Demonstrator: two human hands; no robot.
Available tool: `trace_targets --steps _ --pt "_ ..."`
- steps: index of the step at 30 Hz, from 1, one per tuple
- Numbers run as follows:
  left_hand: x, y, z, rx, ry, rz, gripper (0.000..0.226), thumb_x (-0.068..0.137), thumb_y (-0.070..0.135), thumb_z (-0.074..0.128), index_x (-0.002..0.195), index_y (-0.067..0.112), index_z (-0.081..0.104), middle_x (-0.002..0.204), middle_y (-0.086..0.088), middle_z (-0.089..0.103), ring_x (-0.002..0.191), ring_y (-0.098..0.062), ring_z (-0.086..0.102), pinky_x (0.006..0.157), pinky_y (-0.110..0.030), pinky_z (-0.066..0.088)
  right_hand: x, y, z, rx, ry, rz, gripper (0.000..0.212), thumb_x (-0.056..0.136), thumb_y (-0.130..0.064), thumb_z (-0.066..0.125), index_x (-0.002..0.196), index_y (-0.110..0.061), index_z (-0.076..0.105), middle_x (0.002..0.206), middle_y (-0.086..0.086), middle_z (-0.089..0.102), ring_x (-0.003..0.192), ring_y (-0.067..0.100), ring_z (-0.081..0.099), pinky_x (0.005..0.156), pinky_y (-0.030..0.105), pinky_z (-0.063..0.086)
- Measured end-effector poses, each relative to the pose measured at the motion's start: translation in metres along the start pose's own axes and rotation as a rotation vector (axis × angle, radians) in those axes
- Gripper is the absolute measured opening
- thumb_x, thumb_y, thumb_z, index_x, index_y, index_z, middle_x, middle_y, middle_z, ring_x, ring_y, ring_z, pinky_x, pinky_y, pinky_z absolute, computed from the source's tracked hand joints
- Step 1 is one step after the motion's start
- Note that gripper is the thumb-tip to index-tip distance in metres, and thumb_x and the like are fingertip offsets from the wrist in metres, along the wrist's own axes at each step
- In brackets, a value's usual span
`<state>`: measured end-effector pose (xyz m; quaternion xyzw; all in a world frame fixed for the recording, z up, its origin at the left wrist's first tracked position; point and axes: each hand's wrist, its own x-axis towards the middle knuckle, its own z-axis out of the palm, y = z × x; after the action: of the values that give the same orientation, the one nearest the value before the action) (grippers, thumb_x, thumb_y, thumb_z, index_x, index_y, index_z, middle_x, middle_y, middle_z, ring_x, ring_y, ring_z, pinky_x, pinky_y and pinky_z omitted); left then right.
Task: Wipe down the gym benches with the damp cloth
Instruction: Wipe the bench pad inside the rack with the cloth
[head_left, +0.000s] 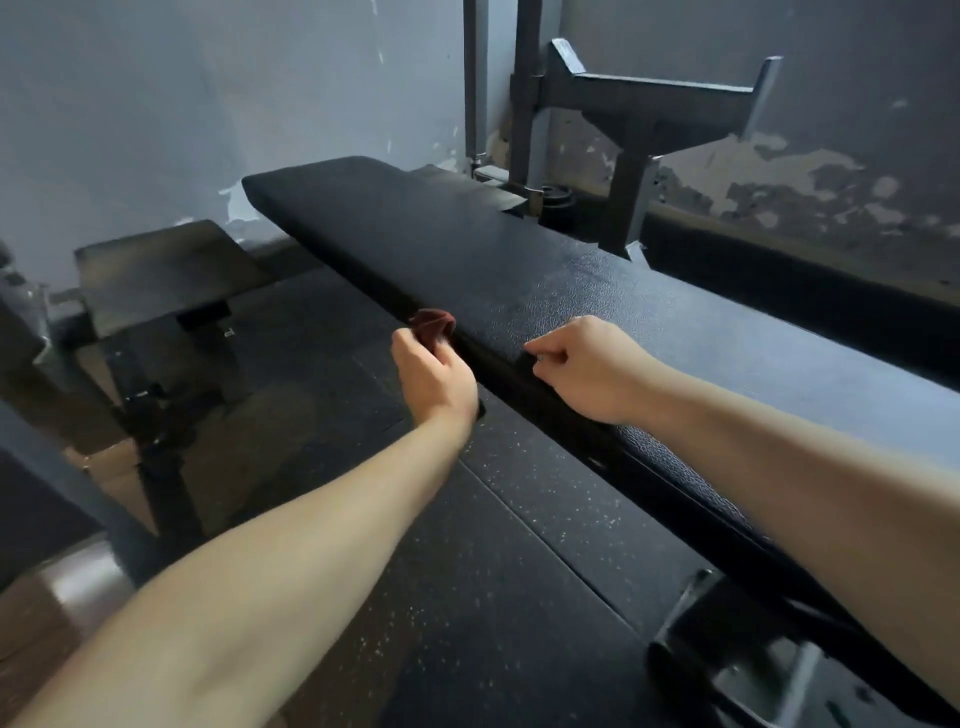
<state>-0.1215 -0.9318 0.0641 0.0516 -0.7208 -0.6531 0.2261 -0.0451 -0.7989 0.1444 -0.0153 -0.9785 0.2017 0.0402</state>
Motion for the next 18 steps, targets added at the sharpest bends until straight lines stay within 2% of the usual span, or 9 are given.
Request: trace_targets --steps 1,3,5,6,8,11,13,15,18 --pt "-0.020 -0.003 -0.001 -0.010 -0.048 0.026 0.016 0.102 0.003 0.047 0.101 0.019 0.046 0.107 0.002 0.057 0.099 -0.016 0.060 0.081 -0.012 0.041 -0.001 -0.001 0.000 -0.014 -0.012 -0.003 0.029 0.098 -0.015 0.054 0.119 -0.007 0.072 0.118 0.011 0.072 0.110 0.031 0.063 0.087 0.031 0.050" --pt "-0.063 -0.011 -0.010 -0.036 -0.247 0.119 0.019 0.103 0.006 0.046 0.103 0.024 0.046 0.105 0.004 0.058 0.095 -0.003 0.059 0.083 -0.017 0.047 -0.004 -0.003 0.000 -0.043 -0.008 -0.012 0.032 0.100 -0.018 0.053 0.126 -0.014 0.072 0.125 0.007 0.070 0.116 0.028 0.061 0.077 0.021 0.040" --pt "-0.087 -0.019 -0.018 0.000 -0.406 0.199 0.021 0.105 0.014 0.046 0.101 0.035 0.041 0.102 0.004 0.057 0.089 0.000 0.059 0.080 -0.021 0.049 -0.005 -0.004 0.001 -0.072 0.000 -0.032 0.032 0.102 -0.019 0.052 0.127 -0.016 0.072 0.127 0.009 0.067 0.122 0.027 0.057 0.071 0.017 0.029" --pt "-0.087 -0.021 -0.018 0.019 -0.426 0.203 0.022 0.105 0.015 0.046 0.099 0.036 0.039 0.101 0.003 0.057 0.088 0.000 0.058 0.078 -0.020 0.048 -0.005 -0.004 0.002 -0.081 -0.002 -0.040 0.032 0.103 -0.019 0.050 0.126 -0.015 0.072 0.125 0.011 0.065 0.123 0.026 0.055 0.068 0.017 0.025" --pt "-0.073 -0.014 -0.013 -0.015 -0.390 0.134 0.024 0.104 0.010 0.046 0.097 0.033 0.041 0.103 0.002 0.057 0.088 0.005 0.056 0.078 -0.013 0.044 -0.005 -0.004 0.003 -0.092 -0.010 -0.038 0.030 0.103 -0.018 0.049 0.122 -0.013 0.073 0.121 0.013 0.064 0.120 0.028 0.054 0.064 0.019 0.023" --pt "-0.048 -0.006 -0.002 -0.082 -0.220 -0.029 0.019 0.101 0.001 0.045 0.098 0.020 0.047 0.106 -0.001 0.056 0.084 0.007 0.055 0.074 -0.005 0.040 -0.002 -0.004 0.004 -0.097 -0.012 -0.016 0.029 0.102 -0.019 0.051 0.120 -0.013 0.074 0.120 0.014 0.064 0.109 0.032 0.060 0.064 0.022 0.027" --pt "-0.033 -0.013 0.006 -0.034 -0.148 -0.049 0.016 0.101 0.002 0.042 0.100 0.017 0.048 0.111 -0.006 0.055 0.087 -0.006 0.055 0.073 -0.010 0.038 0.000 -0.003 0.002 -0.091 -0.032 0.002 0.029 0.101 -0.020 0.052 0.121 -0.015 0.073 0.115 0.012 0.069 0.103 0.032 0.063 0.070 0.025 0.036" --pt "-0.019 -0.018 0.008 -0.011 -0.123 -0.040 0.015 0.099 0.003 0.041 0.103 0.015 0.049 0.116 -0.009 0.056 0.095 -0.019 0.058 0.079 -0.020 0.040 0.001 -0.003 0.002 -0.069 -0.047 0.011 0.029 0.100 -0.020 0.054 0.121 -0.017 0.073 0.114 0.009 0.071 0.103 0.030 0.063 0.076 0.026 0.043" --pt "0.002 -0.014 0.013 0.025 -0.009 -0.182 0.015 0.101 0.006 0.041 0.112 0.010 0.052 0.125 -0.011 0.058 0.104 -0.025 0.058 0.080 -0.022 0.035 -0.002 -0.002 0.002 -0.061 -0.057 0.011 0.030 0.101 -0.019 0.053 0.124 -0.017 0.072 0.116 0.008 0.070 0.105 0.029 0.063 0.079 0.025 0.043"
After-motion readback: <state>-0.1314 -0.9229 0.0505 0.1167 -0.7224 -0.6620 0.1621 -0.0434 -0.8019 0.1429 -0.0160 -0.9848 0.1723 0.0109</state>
